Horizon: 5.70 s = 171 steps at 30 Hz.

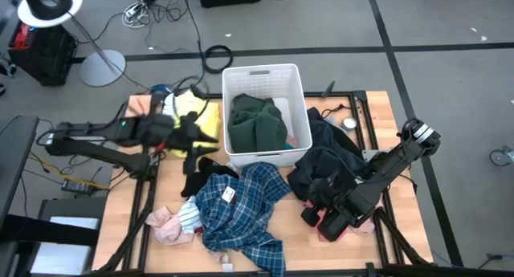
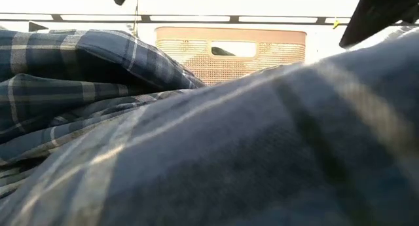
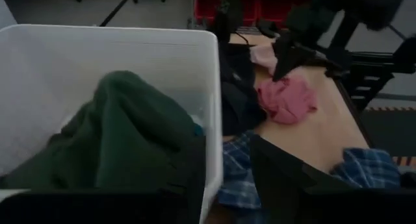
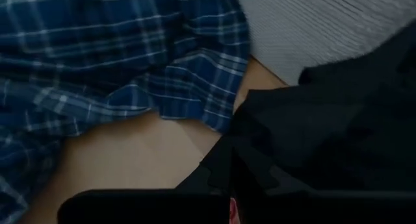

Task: Sort clothes
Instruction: Put the pink underwear into the laundry bin, then put the pink socks into the laundry bin

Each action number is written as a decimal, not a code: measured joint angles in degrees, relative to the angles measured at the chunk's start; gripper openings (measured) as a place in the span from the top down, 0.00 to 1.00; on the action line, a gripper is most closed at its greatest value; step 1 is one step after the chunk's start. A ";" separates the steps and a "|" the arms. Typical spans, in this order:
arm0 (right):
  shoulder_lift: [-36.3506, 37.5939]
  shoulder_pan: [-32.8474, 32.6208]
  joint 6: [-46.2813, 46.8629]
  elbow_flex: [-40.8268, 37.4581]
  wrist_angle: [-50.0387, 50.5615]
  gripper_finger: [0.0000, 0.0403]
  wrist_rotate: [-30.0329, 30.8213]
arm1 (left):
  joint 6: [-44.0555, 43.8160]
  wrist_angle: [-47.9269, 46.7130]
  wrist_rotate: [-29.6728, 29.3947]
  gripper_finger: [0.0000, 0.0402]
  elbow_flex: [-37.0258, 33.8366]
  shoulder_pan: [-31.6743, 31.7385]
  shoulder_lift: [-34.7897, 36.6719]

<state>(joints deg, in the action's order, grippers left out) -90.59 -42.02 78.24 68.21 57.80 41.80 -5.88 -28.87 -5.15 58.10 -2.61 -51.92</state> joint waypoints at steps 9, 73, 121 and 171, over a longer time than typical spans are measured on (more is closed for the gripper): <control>0.00 0.20 -6.32 0.54 -1.77 0.99 -4.04 | -7.33 2.71 -23.87 0.69 -10.94 -19.82 8.33; -0.24 3.06 -23.32 -3.61 -32.93 0.99 -1.13 | -7.88 13.76 -24.07 0.69 -13.48 -31.94 -5.64; -0.20 52.79 -57.91 16.74 -28.00 0.91 -14.70 | -7.88 26.45 -10.60 0.69 -37.76 -23.26 15.09; 10.23 -0.88 21.33 11.19 27.29 0.80 -14.91 | -9.54 28.00 -10.62 0.69 -37.76 -23.26 15.06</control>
<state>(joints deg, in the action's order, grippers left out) -80.36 -42.90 99.57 79.40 85.09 26.89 -15.42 -0.87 -15.77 20.34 -25.87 -36.86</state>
